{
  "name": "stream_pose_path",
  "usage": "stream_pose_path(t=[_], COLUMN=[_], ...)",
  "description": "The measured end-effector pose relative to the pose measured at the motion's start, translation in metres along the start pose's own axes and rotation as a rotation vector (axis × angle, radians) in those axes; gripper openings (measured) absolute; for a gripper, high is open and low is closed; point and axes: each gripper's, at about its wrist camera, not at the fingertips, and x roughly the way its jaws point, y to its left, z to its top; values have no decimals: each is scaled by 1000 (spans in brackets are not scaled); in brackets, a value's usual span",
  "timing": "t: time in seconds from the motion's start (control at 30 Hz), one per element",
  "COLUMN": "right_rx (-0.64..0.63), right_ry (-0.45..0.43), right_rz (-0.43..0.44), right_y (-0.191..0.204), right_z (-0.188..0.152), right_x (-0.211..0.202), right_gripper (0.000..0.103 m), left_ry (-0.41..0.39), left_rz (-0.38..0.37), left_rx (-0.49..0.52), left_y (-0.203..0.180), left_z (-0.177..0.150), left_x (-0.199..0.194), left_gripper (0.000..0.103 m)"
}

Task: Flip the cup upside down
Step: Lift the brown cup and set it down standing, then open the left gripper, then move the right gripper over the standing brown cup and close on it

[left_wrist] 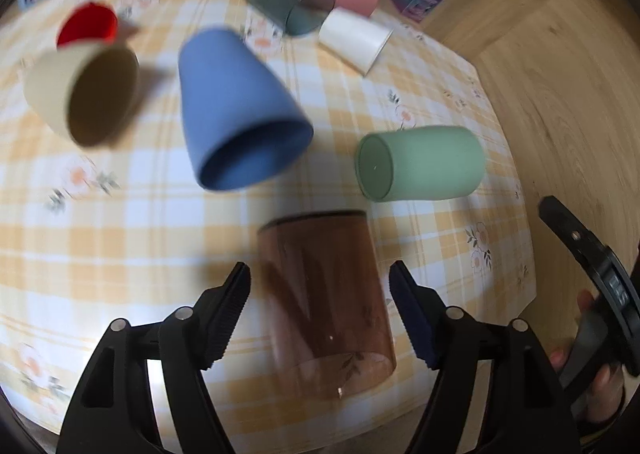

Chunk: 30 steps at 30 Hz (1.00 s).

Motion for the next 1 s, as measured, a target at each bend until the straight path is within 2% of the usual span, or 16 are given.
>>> stream_pose_path(t=[0.17, 0.4, 0.6, 0.9, 1.0], right_rx=[1, -59, -70, -161, -188], right_ry=[1, 15, 68, 131, 179], right_rz=[-5, -30, -33, -4, 5], right_y=[9, 33, 50, 93, 108], right_z=[0, 0, 1, -2, -3], right_x=[-4, -7, -4, 1, 8], right_gripper=[92, 92, 92, 92, 92], left_ry=[-68, -118, -168, -296, -339], left_rz=[55, 130, 184, 242, 245], left_rx=[80, 125, 121, 106, 101], left_y=[-1, 15, 43, 89, 103], left_z=[9, 12, 11, 8, 7], left_x=[-30, -55, -73, -111, -123], left_gripper=[75, 81, 89, 90, 90])
